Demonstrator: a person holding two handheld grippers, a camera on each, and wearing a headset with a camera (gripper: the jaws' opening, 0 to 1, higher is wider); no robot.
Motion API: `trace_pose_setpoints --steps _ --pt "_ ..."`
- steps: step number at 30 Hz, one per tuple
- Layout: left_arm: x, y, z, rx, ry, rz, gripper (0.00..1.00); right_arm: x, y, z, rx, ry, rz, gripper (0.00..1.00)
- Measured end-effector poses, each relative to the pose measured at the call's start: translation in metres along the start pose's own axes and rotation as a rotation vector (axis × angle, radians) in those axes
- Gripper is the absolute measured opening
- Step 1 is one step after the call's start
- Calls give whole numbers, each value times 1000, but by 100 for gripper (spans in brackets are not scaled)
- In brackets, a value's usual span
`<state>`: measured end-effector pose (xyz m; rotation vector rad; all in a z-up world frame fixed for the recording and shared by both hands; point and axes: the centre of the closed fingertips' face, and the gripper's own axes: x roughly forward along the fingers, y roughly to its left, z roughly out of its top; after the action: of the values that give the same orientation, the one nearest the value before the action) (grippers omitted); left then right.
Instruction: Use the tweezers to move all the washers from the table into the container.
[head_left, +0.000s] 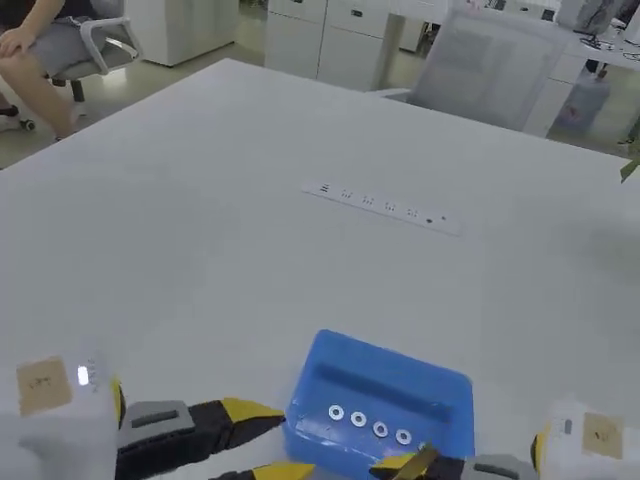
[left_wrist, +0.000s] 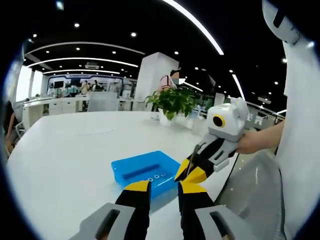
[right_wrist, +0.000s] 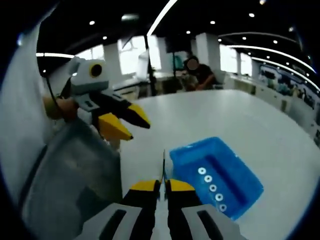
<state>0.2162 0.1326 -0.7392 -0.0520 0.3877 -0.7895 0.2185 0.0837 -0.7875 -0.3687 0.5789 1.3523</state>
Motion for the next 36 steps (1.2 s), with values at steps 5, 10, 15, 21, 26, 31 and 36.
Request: trace_pose_setpoints --steps 5,10,15,21,26,31,36 --pt "7 -21 -9 104 89 -136 14 5 20 -13 -110 80 74 3" --pt "14 -49 9 89 49 -262 7 10 35 -22 -194 139 127 3" --pt "19 -65 5 234 147 -334 9 12 39 -24 -223 155 130 3" --pt "27 -77 -1 346 255 -385 5 11 39 -28 -275 190 128 3" --pt "31 -81 -6 387 292 -400 0 9 37 -34 -309 223 120 3" --pt "30 -76 -10 412 316 -392 0 7 33 -40 -326 247 96 4" --pt "25 -59 -27 442 408 -371 0 11 28 -45 -343 265 72 5"
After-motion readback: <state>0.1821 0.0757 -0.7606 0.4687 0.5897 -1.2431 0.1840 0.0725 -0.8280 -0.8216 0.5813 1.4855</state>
